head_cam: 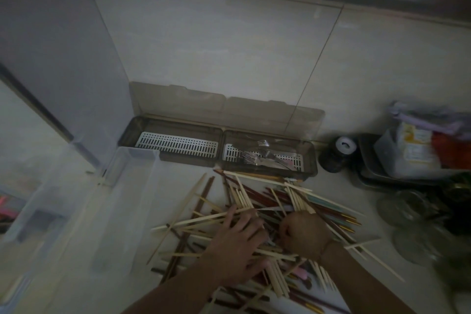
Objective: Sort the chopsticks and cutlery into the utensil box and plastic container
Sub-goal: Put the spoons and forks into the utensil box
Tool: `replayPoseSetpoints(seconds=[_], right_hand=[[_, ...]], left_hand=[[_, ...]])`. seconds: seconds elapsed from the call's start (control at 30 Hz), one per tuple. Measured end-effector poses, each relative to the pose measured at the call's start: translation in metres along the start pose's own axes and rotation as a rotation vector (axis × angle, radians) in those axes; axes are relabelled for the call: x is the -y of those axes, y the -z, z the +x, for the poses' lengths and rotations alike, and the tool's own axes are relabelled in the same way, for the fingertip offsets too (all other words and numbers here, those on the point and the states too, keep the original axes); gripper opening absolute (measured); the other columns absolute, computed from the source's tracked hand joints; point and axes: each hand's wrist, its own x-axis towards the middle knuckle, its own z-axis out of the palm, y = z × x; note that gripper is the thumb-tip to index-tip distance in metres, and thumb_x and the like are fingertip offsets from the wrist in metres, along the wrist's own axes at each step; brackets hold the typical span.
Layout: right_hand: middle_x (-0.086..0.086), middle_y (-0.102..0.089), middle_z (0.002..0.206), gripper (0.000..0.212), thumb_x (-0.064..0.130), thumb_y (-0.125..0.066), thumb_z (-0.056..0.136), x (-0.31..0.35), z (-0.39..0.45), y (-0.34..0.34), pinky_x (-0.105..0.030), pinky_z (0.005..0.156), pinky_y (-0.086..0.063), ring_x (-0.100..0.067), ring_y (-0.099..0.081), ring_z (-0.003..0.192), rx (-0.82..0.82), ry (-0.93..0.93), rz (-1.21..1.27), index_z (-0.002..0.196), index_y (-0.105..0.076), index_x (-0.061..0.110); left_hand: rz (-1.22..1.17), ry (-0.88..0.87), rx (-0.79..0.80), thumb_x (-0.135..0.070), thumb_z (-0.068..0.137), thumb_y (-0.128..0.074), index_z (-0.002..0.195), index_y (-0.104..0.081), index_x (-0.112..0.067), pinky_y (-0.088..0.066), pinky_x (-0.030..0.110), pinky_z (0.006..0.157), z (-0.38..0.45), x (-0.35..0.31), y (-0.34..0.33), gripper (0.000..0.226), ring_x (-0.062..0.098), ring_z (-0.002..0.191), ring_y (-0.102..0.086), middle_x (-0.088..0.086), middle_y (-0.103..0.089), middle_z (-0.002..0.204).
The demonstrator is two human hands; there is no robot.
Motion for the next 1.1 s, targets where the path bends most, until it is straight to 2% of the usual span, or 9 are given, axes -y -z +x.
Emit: replayPoseSetpoints(seconds=[0.13,0.27,0.37,0.47,0.63,0.8,0.9,0.97,1.1], right_hand=[[0.000,-0.068,0.074,0.029,0.051,-0.059,0.079,0.009,-0.002,-0.004,-0.025,0.068,-0.041,-0.021,-0.061,0.079,-0.006,-0.006,-0.063,0.074,-0.072,0.026],[0.004,-0.041,0.057,0.031,0.043,-0.055,0.083,0.016,-0.002,-0.003,-0.027,0.063,-0.033,-0.017,-0.039,0.057,0.042,-0.078,-0.106,0.058,-0.055,0.024],[0.002,-0.054,0.067,0.032,0.048,-0.054,0.082,0.017,-0.001,-0.005,-0.026,0.063,-0.032,-0.021,-0.055,0.070,-0.028,-0.143,-0.089,0.074,-0.067,0.020],[0.001,-0.067,0.084,0.036,0.053,-0.051,0.085,0.019,-0.002,-0.004,-0.025,0.062,-0.031,-0.020,-0.062,0.082,-0.075,-0.181,-0.063,0.082,-0.068,0.021],[0.003,-0.068,0.087,0.034,0.052,-0.050,0.086,0.022,-0.003,-0.009,-0.026,0.065,-0.031,-0.019,-0.061,0.086,-0.109,-0.204,-0.031,0.086,-0.069,0.024],[0.005,-0.066,0.086,0.035,0.056,-0.051,0.084,0.027,-0.002,-0.012,-0.027,0.073,-0.041,-0.018,-0.061,0.087,-0.126,-0.235,-0.017,0.088,-0.069,0.026],[0.005,-0.058,0.078,0.030,0.053,-0.050,0.087,0.034,-0.001,-0.013,-0.027,0.073,-0.042,-0.018,-0.061,0.088,-0.124,-0.245,0.051,0.088,-0.067,0.028],[0.006,-0.054,0.076,0.026,0.051,-0.049,0.089,0.037,-0.001,-0.015,-0.027,0.071,-0.043,-0.018,-0.061,0.087,-0.107,-0.259,0.119,0.087,-0.065,0.031],[0.002,-0.064,0.089,0.015,0.043,-0.046,0.091,0.036,0.000,-0.015,-0.030,0.079,-0.043,-0.021,-0.061,0.093,-0.094,-0.264,0.149,0.083,-0.055,0.033]], left_hand=[[0.005,0.030,-0.018,-0.066,0.095,-0.028,0.129,-0.052,-0.026,-0.007,0.056,0.113,-0.001,0.001,0.000,0.058,0.024,0.137,-0.034,-0.001,-0.051,0.134],[0.004,0.037,-0.053,-0.066,0.094,-0.030,0.126,-0.054,-0.026,-0.008,0.054,0.113,-0.003,0.001,-0.001,0.056,0.025,0.135,-0.035,0.000,-0.051,0.132],[0.001,0.041,-0.073,-0.065,0.093,-0.035,0.123,-0.055,-0.026,-0.010,0.055,0.113,-0.003,0.001,-0.001,0.054,0.025,0.133,-0.037,0.000,-0.052,0.130],[0.007,0.049,-0.072,-0.066,0.094,-0.033,0.122,-0.055,-0.025,-0.010,0.055,0.113,-0.004,0.001,-0.001,0.054,0.026,0.135,-0.036,0.001,-0.052,0.131],[0.007,0.068,-0.040,-0.067,0.094,-0.030,0.122,-0.056,-0.026,-0.010,0.055,0.111,-0.004,0.001,-0.001,0.056,0.026,0.136,-0.037,-0.001,-0.055,0.129],[-0.003,0.073,-0.029,-0.067,0.094,-0.029,0.124,-0.054,-0.025,-0.012,0.057,0.111,-0.004,0.001,-0.001,0.057,0.027,0.138,-0.034,0.001,-0.054,0.131],[-0.012,0.095,-0.002,-0.068,0.094,-0.028,0.127,-0.051,-0.025,-0.021,0.061,0.113,-0.004,0.001,-0.001,0.059,0.028,0.140,-0.032,0.002,-0.052,0.135],[-0.027,0.109,0.011,-0.069,0.094,-0.026,0.129,-0.050,-0.024,-0.020,0.061,0.113,-0.003,0.002,0.000,0.062,0.028,0.143,-0.028,0.002,-0.049,0.138],[-0.011,0.100,-0.001,-0.070,0.093,-0.026,0.125,-0.053,-0.026,-0.027,0.061,0.110,-0.004,0.002,-0.001,0.061,0.028,0.139,-0.035,0.001,-0.052,0.134]])
